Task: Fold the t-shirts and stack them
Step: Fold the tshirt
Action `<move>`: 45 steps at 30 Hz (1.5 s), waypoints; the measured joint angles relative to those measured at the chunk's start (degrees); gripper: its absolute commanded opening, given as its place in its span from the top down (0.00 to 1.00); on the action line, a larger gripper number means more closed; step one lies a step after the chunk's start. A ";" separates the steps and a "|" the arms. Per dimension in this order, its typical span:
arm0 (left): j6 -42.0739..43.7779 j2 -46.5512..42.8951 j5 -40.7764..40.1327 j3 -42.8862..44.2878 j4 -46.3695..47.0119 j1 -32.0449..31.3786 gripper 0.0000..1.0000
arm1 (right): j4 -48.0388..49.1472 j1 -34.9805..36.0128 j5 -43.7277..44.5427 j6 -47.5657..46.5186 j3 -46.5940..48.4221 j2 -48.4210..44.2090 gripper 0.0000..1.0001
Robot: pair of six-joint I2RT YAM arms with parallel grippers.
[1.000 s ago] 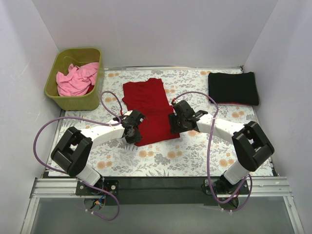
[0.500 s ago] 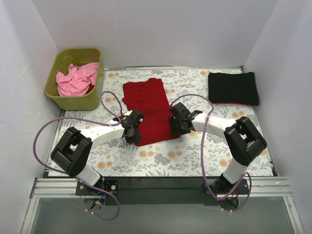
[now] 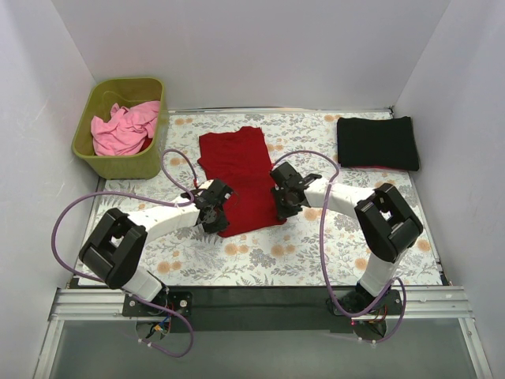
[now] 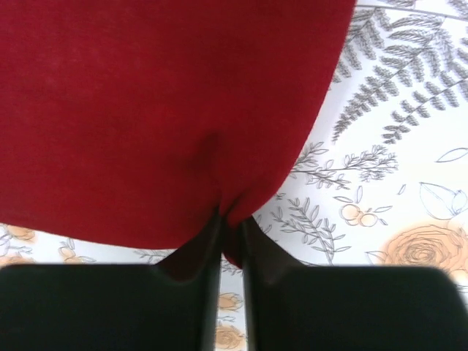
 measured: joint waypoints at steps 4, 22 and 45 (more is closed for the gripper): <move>0.42 -0.04 0.11 0.00 -0.04 0.00 1.00 | -0.26 -0.31 -1.36 -0.17 0.44 0.28 0.99; -7.32 -24.33 19.26 -9.68 -9.60 -14.21 1.00 | -18.71 0.22 -14.71 -2.27 -21.20 -28.59 0.99; -22.03 -27.45 2.58 6.01 -23.63 -20.11 1.00 | -38.58 2.38 -8.11 -3.23 8.35 -27.12 0.99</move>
